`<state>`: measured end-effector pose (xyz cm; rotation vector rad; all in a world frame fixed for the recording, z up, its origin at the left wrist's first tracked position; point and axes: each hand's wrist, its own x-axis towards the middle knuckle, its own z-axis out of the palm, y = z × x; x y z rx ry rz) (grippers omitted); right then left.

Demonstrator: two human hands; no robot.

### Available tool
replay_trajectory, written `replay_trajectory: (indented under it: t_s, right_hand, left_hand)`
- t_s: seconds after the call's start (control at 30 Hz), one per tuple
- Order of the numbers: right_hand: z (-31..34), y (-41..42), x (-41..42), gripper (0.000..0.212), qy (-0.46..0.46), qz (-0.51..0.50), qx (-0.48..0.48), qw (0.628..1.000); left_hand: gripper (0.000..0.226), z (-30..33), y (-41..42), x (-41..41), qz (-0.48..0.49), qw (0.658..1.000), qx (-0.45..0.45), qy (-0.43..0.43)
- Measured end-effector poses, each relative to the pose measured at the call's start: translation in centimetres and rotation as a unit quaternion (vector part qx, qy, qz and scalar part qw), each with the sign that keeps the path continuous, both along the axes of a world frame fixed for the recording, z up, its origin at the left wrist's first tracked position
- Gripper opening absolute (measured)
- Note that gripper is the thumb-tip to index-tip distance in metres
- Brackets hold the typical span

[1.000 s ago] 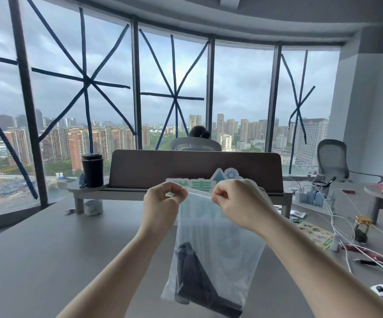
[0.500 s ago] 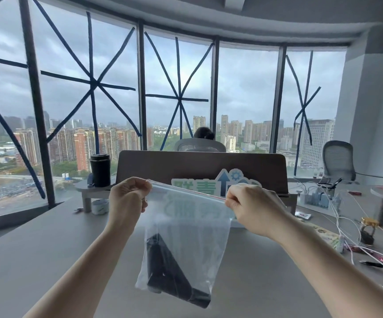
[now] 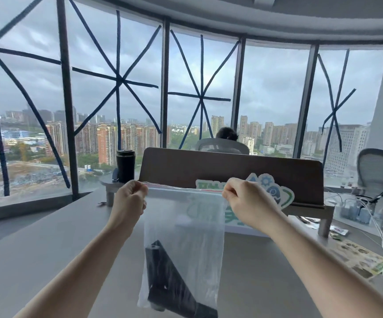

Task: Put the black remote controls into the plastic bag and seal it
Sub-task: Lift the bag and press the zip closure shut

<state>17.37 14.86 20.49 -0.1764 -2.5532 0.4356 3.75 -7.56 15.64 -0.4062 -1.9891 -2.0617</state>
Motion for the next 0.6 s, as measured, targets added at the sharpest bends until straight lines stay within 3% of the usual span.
replay_trajectory:
  t_s: [0.13, 0.4, 0.6]
  right_hand:
    - [-0.7, -2.0, -8.9, 0.021, -0.006, 0.0, -0.064, 0.998]
    - [-2.6, -6.1, -20.1, 0.021, 0.081, 0.078, -0.157, 0.981]
    - [-11.7, -8.1, -21.0, 0.023, -0.055, 0.11, -0.141, 0.982]
  left_hand:
    - [0.016, -0.5, -1.4, -6.3, 0.05, 0.998, -0.023, -0.039]
    - [0.011, -0.9, -6.3, -17.3, 0.038, 0.993, 0.109, -0.037]
    - [0.013, -9.9, -8.8, -18.5, 0.063, 0.983, 0.133, -0.113]
